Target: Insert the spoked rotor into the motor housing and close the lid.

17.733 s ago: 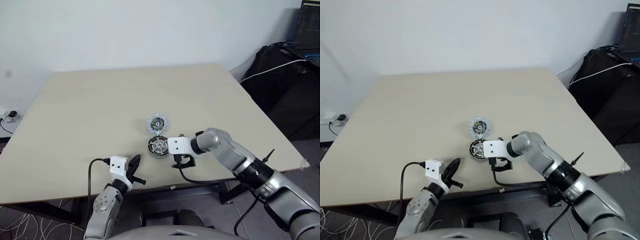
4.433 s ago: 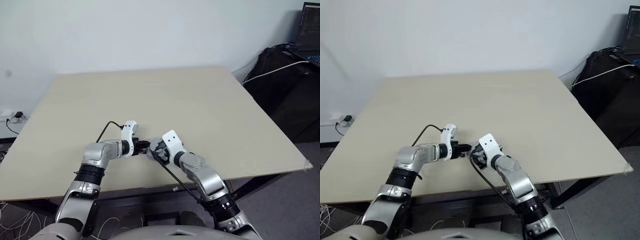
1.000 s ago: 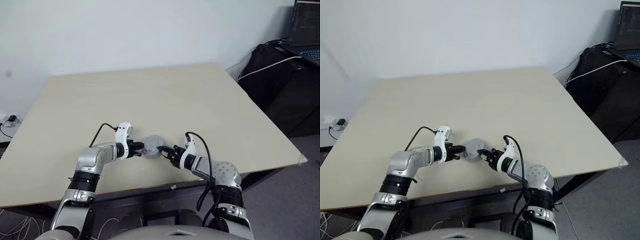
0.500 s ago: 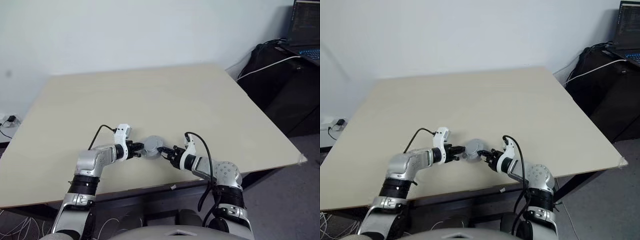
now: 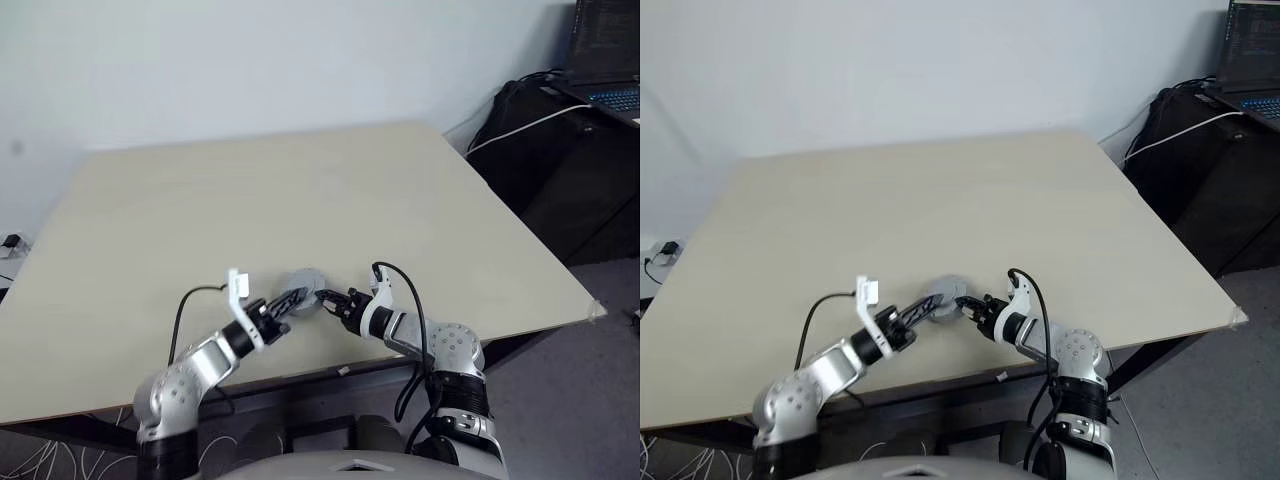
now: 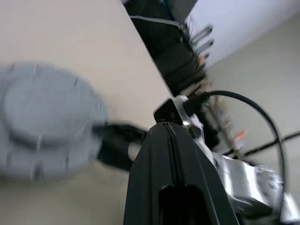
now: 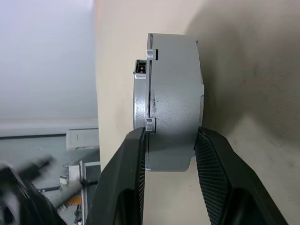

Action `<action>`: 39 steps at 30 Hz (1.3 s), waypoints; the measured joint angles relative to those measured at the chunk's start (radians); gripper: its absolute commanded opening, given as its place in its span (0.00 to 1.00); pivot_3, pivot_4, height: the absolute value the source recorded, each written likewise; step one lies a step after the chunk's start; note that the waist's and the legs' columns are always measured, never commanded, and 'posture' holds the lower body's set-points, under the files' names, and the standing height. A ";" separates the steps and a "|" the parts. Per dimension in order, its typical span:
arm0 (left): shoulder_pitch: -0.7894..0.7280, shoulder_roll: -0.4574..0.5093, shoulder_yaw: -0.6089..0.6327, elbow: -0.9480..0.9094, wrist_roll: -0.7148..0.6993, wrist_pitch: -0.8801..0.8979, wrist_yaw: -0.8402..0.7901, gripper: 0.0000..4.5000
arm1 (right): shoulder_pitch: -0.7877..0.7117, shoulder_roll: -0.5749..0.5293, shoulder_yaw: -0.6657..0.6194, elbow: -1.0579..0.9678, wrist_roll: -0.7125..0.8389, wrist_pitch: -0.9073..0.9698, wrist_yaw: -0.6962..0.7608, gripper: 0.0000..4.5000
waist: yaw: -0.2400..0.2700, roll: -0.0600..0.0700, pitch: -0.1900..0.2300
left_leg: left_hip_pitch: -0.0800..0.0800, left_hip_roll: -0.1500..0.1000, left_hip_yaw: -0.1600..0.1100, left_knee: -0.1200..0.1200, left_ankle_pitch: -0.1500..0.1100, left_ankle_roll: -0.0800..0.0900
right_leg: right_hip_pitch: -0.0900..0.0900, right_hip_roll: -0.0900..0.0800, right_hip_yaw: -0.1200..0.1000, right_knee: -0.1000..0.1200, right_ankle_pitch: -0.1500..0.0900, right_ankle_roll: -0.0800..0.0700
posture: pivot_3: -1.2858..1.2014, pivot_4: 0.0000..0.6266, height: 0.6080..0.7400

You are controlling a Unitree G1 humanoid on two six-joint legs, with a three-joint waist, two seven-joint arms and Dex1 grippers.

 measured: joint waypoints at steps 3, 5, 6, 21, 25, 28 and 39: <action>0.099 -0.024 0.055 0.003 -0.115 0.012 0.061 0.04 | 0.001 0.000 -0.004 0.000 0.018 -0.005 0.001 0.28 | 0.001 0.000 0.002 | 0.001 0.000 0.000 0.001 0.000 0.000 | 0.000 0.000 -0.001 -0.001 -0.002 0.003 | 0.52 0.00 1.00; 0.147 -0.025 0.097 0.024 -0.172 0.005 0.117 0.13 | 0.001 0.000 -0.007 -0.002 0.038 -0.006 0.001 0.28 | 0.001 0.001 0.003 | 0.001 0.001 0.000 0.002 0.000 0.000 | 0.000 0.000 -0.001 -0.001 -0.004 0.005 | 0.52 0.00 1.00; 0.168 -0.027 0.113 0.042 -0.191 -0.002 0.138 0.20 | 0.001 0.000 -0.007 -0.006 0.049 -0.006 0.001 0.28 | 0.001 0.001 0.003 | 0.001 0.001 0.000 0.002 0.000 0.000 | 0.000 0.000 -0.001 -0.001 -0.004 0.005 | 0.52 0.00 1.00; 0.245 -0.044 0.049 0.127 -0.463 -0.221 0.185 1.00 | 0.018 -0.008 0.026 -0.118 0.219 0.050 -0.040 0.28 | 0.007 0.000 0.007 | 0.000 0.001 0.001 0.002 -0.001 0.001 | -0.001 0.000 -0.001 -0.001 -0.004 -0.005 | 0.52 0.00 1.00; 0.240 -0.042 0.021 0.136 -0.485 -0.256 0.185 1.00 | 0.032 -0.014 0.033 -0.121 0.234 0.052 -0.046 0.28 | 0.006 0.000 0.007 | 0.000 0.001 0.002 0.002 -0.001 0.001 | 0.000 0.000 -0.001 -0.001 -0.004 -0.005 | 0.52 0.00 1.00; 0.237 -0.041 0.006 0.159 -0.498 -0.285 0.186 1.00 | 0.053 -0.022 0.057 -0.124 0.248 0.070 -0.047 0.28 | 0.005 0.000 0.007 | 0.000 0.002 0.002 0.002 -0.001 0.001 | 0.000 0.001 -0.001 -0.001 -0.004 -0.005 | 0.52 0.00 1.00; 0.227 -0.037 -0.031 0.199 -0.545 -0.305 0.187 1.00 | 0.098 -0.032 0.138 -0.157 0.338 0.141 -0.046 0.28 | 0.006 -0.001 0.007 | 0.000 0.002 0.002 0.002 -0.001 0.001 | 0.000 0.001 -0.001 -0.001 -0.006 -0.002 | 0.52 0.00 1.00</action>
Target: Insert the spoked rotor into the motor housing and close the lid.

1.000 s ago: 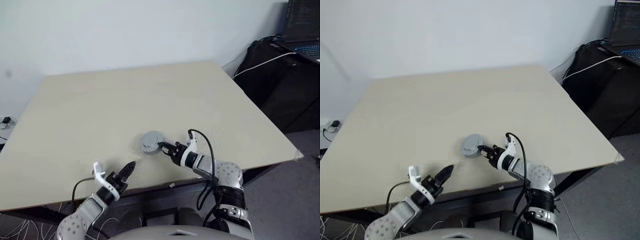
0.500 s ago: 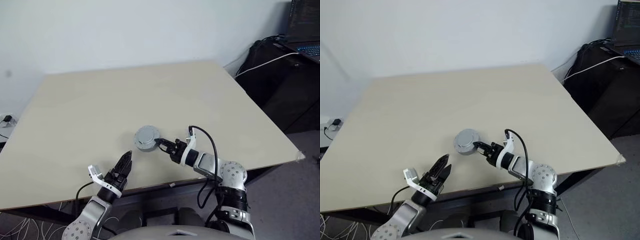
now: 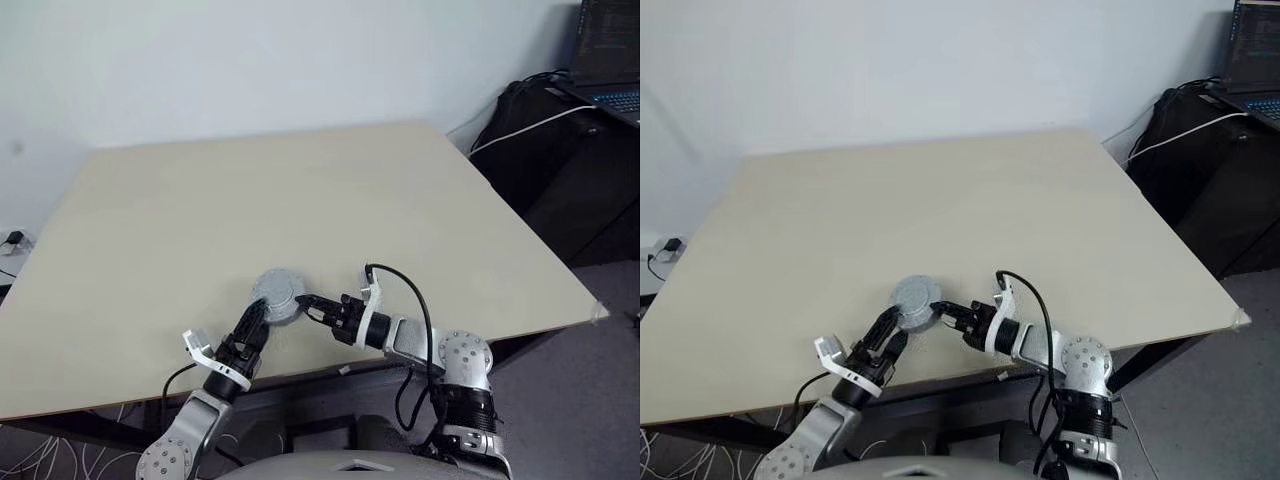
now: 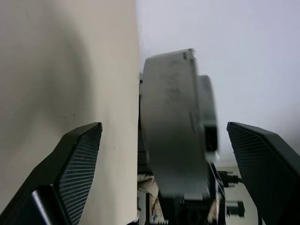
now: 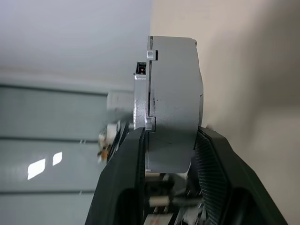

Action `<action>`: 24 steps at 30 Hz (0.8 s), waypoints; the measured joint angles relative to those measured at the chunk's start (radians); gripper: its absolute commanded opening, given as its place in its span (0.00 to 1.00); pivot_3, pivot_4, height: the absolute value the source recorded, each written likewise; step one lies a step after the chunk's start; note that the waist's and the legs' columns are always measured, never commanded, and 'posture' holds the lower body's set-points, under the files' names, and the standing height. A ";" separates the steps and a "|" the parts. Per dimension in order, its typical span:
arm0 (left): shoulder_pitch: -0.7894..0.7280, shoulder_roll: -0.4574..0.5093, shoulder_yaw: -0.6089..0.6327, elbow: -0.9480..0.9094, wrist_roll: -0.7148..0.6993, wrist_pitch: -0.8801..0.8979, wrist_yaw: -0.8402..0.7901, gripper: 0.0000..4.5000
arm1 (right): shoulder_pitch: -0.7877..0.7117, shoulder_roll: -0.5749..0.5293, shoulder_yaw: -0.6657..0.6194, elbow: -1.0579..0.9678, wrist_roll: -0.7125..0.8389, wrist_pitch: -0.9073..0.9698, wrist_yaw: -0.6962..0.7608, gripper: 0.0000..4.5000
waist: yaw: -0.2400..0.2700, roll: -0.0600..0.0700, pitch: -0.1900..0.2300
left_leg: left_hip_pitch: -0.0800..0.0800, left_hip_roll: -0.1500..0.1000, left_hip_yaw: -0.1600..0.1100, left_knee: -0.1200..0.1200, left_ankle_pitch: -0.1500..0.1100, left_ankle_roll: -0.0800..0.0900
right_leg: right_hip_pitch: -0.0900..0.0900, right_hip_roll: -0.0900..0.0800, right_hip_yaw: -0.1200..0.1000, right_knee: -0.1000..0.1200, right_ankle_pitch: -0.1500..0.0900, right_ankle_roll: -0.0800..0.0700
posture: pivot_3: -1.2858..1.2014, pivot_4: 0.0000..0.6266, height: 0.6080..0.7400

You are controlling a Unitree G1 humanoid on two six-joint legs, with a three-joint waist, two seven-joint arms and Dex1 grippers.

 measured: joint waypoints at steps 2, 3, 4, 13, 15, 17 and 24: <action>-0.002 0.001 -0.006 0.001 -0.003 -0.001 0.000 1.00 | 0.010 0.000 0.017 0.000 0.013 0.015 0.000 0.28 | 0.000 0.000 0.000 | 0.000 0.000 0.000 0.000 0.000 0.000 | 0.000 0.000 0.000 0.000 0.000 0.000 | 0.52 0.00 1.00; -0.002 0.001 -0.007 0.001 -0.005 -0.001 0.000 1.00 | 0.010 -0.001 0.024 0.000 0.019 0.020 0.000 0.28 | 0.000 0.000 0.000 | 0.000 0.000 0.000 0.000 0.000 0.000 | 0.000 0.000 0.000 0.000 0.000 0.000 | 0.52 0.00 1.00; -0.002 0.001 -0.009 0.001 -0.010 -0.002 0.000 1.00 | 0.010 -0.001 0.029 0.000 0.025 0.020 0.000 0.28 | 0.000 0.000 0.000 | 0.000 0.000 0.000 0.000 0.000 0.000 | 0.000 0.000 0.000 0.000 0.000 0.000 | 0.52 0.00 1.00; -0.002 0.001 -0.014 0.001 -0.031 -0.010 0.010 0.87 | 0.009 -0.001 0.033 0.016 0.035 0.004 -0.016 0.28 | 0.001 0.000 0.000 | 0.000 0.000 0.000 0.001 0.000 0.000 | 0.000 0.000 0.000 0.000 0.000 0.001 | 0.52 0.00 1.00; -0.002 0.001 -0.015 0.000 -0.037 -0.011 0.019 0.72 | 0.009 -0.001 0.028 0.043 0.032 -0.019 -0.032 0.28 | 0.001 0.000 0.000 | 0.000 0.000 0.000 0.001 0.000 0.000 | 0.000 0.000 0.000 0.000 0.000 0.001 | 0.52 0.00 1.00; 0.003 0.001 -0.018 0.000 -0.037 -0.018 0.032 0.57 | 0.008 -0.001 0.025 0.060 0.034 -0.035 -0.036 0.28 | 0.001 0.000 0.000 | 0.000 0.000 0.000 0.001 0.000 0.000 | 0.000 0.000 0.000 0.000 0.000 0.001 | 0.52 0.00 1.00; 0.008 0.000 -0.035 -0.003 -0.069 -0.044 0.043 0.48 | 0.007 -0.001 0.028 0.073 0.041 -0.054 -0.034 0.28 | 0.001 0.000 0.000 | 0.000 0.000 0.001 0.001 0.000 0.000 | 0.000 0.000 0.000 0.000 0.000 0.001 | 0.52 0.00 1.00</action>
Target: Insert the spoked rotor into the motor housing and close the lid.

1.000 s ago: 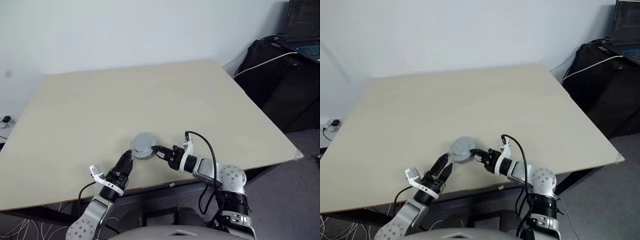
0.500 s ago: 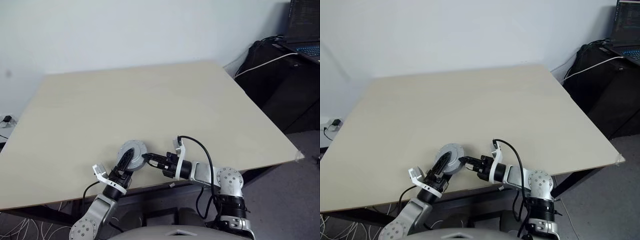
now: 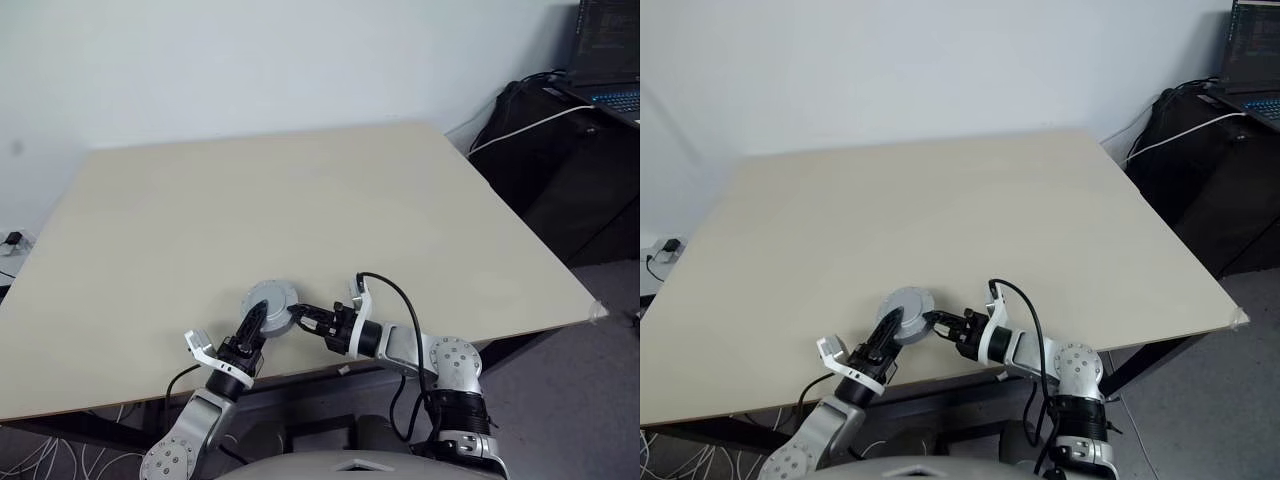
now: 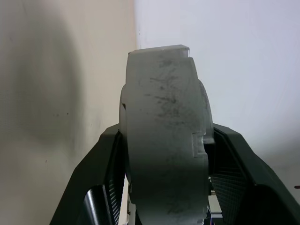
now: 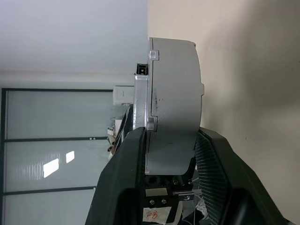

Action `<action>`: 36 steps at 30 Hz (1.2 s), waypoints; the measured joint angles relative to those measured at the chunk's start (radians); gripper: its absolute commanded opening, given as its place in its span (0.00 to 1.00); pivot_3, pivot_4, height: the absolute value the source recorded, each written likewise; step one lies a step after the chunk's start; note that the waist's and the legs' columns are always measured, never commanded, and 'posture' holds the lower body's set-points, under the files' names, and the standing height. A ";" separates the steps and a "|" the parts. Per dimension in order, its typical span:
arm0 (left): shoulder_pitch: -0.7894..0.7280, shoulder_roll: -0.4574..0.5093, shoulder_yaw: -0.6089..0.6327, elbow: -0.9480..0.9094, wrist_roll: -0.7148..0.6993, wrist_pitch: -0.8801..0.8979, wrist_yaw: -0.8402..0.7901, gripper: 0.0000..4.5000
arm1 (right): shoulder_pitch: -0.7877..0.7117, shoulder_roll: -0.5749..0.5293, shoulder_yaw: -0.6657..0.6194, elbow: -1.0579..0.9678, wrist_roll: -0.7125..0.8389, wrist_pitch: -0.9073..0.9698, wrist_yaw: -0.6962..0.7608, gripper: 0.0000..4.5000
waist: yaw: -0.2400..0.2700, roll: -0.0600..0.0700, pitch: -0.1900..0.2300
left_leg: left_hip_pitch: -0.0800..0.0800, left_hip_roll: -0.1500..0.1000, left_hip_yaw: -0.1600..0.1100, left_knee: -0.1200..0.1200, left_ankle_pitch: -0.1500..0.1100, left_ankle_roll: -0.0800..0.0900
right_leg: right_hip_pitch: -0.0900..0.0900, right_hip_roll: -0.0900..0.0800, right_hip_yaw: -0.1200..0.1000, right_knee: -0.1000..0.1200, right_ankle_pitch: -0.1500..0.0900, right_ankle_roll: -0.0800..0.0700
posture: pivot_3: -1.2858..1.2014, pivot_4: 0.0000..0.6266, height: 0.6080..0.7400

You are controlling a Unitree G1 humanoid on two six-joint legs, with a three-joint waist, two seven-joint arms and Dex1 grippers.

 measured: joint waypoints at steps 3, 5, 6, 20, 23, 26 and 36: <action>0.002 0.000 -0.004 -0.001 -0.005 -0.008 0.001 0.48 | -0.001 -0.001 0.007 -0.002 -0.004 -0.007 0.002 0.28 | 0.000 0.000 0.000 | 0.000 0.000 0.000 0.000 0.000 0.000 | 0.000 0.000 0.000 0.000 0.000 0.000 | 0.52 0.00 1.00; 0.003 0.000 -0.008 -0.001 -0.007 -0.024 0.002 0.48 | -0.001 -0.001 0.030 -0.014 -0.030 -0.039 0.012 0.28 | -0.001 0.000 0.000 | 0.000 0.000 0.000 0.000 0.000 0.000 | 0.000 0.000 0.000 0.000 0.000 0.000 | 0.52 0.00 1.00; 0.003 0.000 -0.008 -0.001 -0.009 -0.028 0.002 0.48 | 0.000 -0.001 0.039 -0.019 -0.040 -0.051 0.018 0.28 | 0.000 0.000 0.000 | 0.000 0.000 0.000 0.000 0.000 0.000 | 0.000 0.000 0.000 0.000 0.000 0.000 | 0.52 0.00 1.00; 0.015 -0.002 -0.017 -0.013 0.013 -0.120 0.036 0.47 | 0.060 -0.109 0.103 -0.196 -0.350 -0.378 0.015 1.00 | 0.007 0.000 0.000 | 0.000 0.000 0.002 0.000 0.000 0.000 | 0.000 0.000 0.001 0.000 0.000 0.001 | 0.52 0.00 1.00; -0.013 -0.001 -0.003 -0.013 0.053 -0.196 0.081 0.47 | 0.105 -0.301 0.321 -0.301 -0.645 -0.583 0.099 1.00 | 0.010 -0.001 0.000 | 0.000 0.000 0.003 0.001 0.000 0.000 | 0.001 0.000 0.001 0.000 0.000 0.002 | 0.52 0.00 1.00; -0.084 0.010 0.028 -0.006 0.093 -0.288 0.141 0.47 | 0.145 -0.437 0.487 -0.334 -0.897 -0.792 0.173 1.00 | 0.013 -0.005 0.000 | 0.002 0.000 0.003 0.002 0.001 -0.002 | 0.003 0.001 0.001 0.001 0.001 0.001 | 0.52 0.00 1.00; -0.402 -0.002 0.173 0.242 0.151 -0.400 0.228 0.47 | 0.237 -0.411 0.567 -0.311 -1.141 -1.194 0.240 1.00 | 0.028 -0.022 0.003 | 0.008 0.000 0.002 0.005 0.001 0.000 | 0.011 0.002 0.001 -0.002 0.004 0.004 | 0.52 0.00 1.00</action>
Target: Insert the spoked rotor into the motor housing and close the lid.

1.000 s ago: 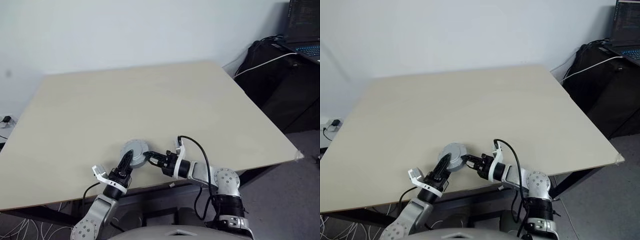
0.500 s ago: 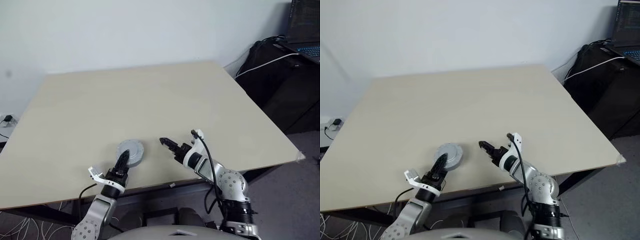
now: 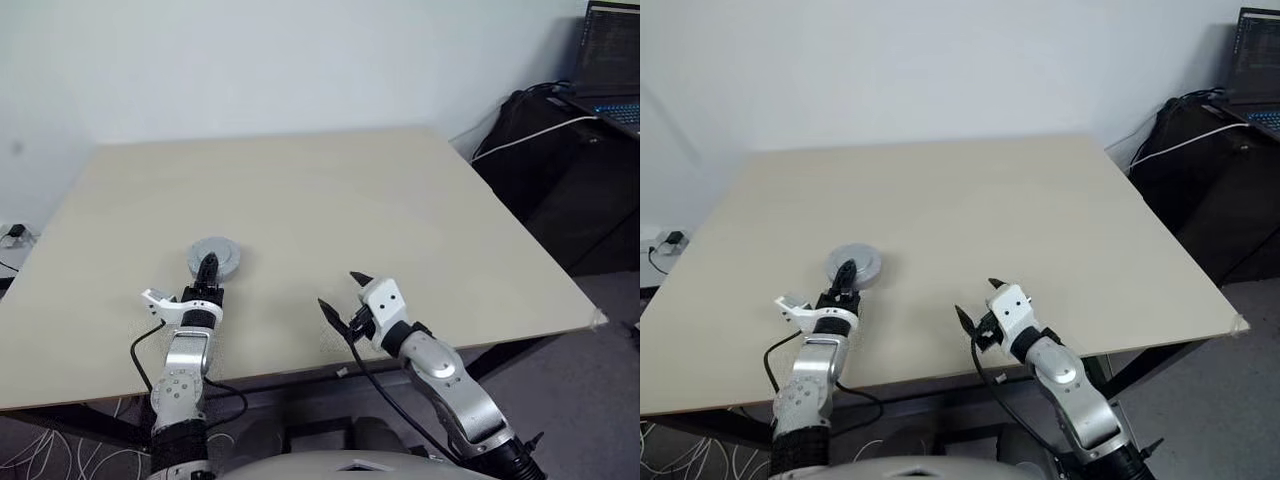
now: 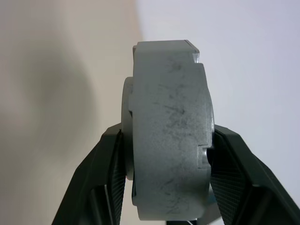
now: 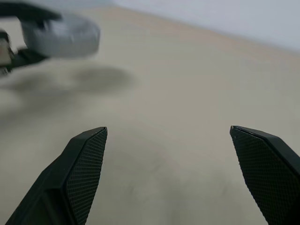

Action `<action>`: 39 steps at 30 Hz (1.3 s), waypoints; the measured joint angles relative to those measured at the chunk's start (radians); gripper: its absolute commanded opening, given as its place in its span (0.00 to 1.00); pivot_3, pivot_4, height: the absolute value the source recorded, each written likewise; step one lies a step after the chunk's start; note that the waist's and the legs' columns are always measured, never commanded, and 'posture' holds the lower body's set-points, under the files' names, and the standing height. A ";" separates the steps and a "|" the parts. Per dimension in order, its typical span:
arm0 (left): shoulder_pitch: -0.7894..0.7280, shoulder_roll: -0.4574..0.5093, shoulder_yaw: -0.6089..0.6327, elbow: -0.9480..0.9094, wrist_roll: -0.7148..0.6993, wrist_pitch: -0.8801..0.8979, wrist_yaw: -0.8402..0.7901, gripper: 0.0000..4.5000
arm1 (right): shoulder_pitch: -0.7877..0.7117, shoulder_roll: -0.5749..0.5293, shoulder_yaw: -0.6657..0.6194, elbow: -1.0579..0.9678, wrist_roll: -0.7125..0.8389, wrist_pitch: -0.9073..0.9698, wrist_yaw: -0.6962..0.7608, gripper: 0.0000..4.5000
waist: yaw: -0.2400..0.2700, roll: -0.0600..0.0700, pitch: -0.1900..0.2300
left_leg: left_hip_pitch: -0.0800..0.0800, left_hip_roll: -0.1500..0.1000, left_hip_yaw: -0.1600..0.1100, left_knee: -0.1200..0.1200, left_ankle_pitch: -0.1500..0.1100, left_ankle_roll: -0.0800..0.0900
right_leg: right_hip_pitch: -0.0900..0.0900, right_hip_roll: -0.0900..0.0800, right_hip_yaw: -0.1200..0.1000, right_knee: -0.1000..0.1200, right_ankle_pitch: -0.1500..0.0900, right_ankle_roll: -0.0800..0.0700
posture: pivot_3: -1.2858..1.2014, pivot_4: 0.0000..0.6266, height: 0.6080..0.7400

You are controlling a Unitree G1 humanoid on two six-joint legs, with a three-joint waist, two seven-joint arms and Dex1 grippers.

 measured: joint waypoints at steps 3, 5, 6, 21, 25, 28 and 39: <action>-0.060 0.001 0.032 0.100 0.035 -0.008 0.015 0.47 | 0.015 0.016 -0.014 0.028 -0.027 -0.081 0.005 1.00 | 0.007 -0.004 0.002 | 0.000 0.000 0.000 0.000 0.000 0.000 | 0.000 0.001 0.000 0.000 0.000 0.000 | 0.52 0.00 1.00; -0.095 0.000 0.054 0.148 0.057 -0.017 0.018 0.47 | 0.031 0.022 -0.026 0.040 -0.036 -0.125 0.009 1.00 | 0.012 -0.004 0.002 | 0.000 0.000 0.000 0.000 0.000 -0.001 | 0.000 0.001 0.000 0.000 0.002 -0.002 | 0.52 0.00 1.00; -0.108 0.000 0.059 0.164 0.061 -0.020 0.017 0.47 | 0.038 0.026 -0.030 0.045 -0.038 -0.140 0.011 1.00 | 0.013 -0.004 0.002 | 0.000 0.000 0.000 0.000 0.000 -0.001 | 0.000 0.001 0.000 0.000 0.002 -0.004 | 0.52 0.00 1.00; -0.302 -0.032 0.155 0.377 0.204 -0.060 0.079 0.68 | 0.057 0.066 -0.066 0.077 -0.051 -0.176 0.046 1.00 | 0.022 -0.004 0.002 | 0.000 0.001 0.000 0.003 0.001 -0.001 | 0.003 0.002 0.000 0.001 0.004 0.001 | 0.52 0.00 1.00; -0.320 -0.040 0.165 0.376 0.238 -0.067 0.109 0.98 | 0.059 0.073 -0.070 0.077 -0.053 -0.174 0.047 1.00 | 0.022 -0.003 0.001 | 0.003 0.001 0.000 0.004 0.001 -0.001 | 0.003 0.002 0.000 0.001 0.004 0.001 | 0.52 0.00 1.00; -0.314 -0.041 0.162 0.349 0.259 -0.053 0.136 0.99 | 0.059 0.076 -0.072 0.077 -0.054 -0.172 0.046 1.00 | 0.017 -0.001 -0.001 | 0.004 0.001 0.000 0.004 0.001 -0.001 | 0.005 0.002 0.001 0.001 0.004 0.001 | 0.52 0.00 1.00; -0.018 -0.007 0.055 0.000 0.277 0.155 0.219 0.99 | 0.061 0.091 -0.089 0.077 -0.065 -0.131 0.049 1.00 | -0.004 0.005 -0.012 | 0.010 0.002 0.003 0.001 -0.004 0.001 | 0.006 0.001 0.003 0.002 0.003 0.001 | 0.52 0.00 1.00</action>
